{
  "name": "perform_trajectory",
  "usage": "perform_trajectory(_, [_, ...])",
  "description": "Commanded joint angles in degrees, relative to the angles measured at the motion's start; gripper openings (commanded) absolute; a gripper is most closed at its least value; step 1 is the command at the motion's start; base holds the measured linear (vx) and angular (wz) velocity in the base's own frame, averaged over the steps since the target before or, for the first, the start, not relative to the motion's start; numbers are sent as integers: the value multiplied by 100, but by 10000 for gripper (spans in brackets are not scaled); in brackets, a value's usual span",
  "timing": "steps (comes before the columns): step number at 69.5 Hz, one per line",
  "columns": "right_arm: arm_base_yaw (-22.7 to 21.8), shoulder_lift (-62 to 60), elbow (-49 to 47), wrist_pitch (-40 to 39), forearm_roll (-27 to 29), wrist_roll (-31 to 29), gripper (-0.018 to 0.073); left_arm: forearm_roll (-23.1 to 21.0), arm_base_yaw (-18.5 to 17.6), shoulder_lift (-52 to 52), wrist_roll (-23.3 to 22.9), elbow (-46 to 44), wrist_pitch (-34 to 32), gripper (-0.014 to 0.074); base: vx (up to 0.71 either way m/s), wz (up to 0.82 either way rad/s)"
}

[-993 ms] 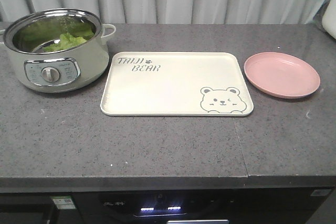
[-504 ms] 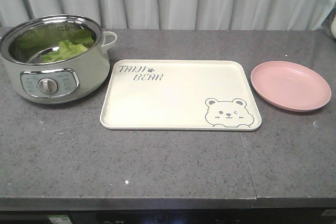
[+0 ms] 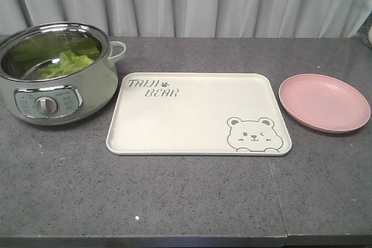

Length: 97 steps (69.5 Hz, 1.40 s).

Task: Transfer vegetables to tray and serve
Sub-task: 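Drive closer and align the base in front of the tray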

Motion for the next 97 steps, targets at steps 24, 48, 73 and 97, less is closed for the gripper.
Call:
perform_trajectory(24, [-35,-40,91,-454,-34,-25,-3,-4,4,-82,-13,125,-424,-6,1,0])
perform_trajectory(48, [-35,-40,91,-454,-34,-25,-3,-4,4,-82,-13,125,-424,-6,0,0])
perform_trajectory(73, [-35,-40,91,-454,-34,-25,-3,-4,4,-82,-13,125,-424,-6,0,0])
perform_trajectory(97, [-35,-40,84,-764,861,3,-3,-407,4,-82,-524,125,-1358,-6,0,0])
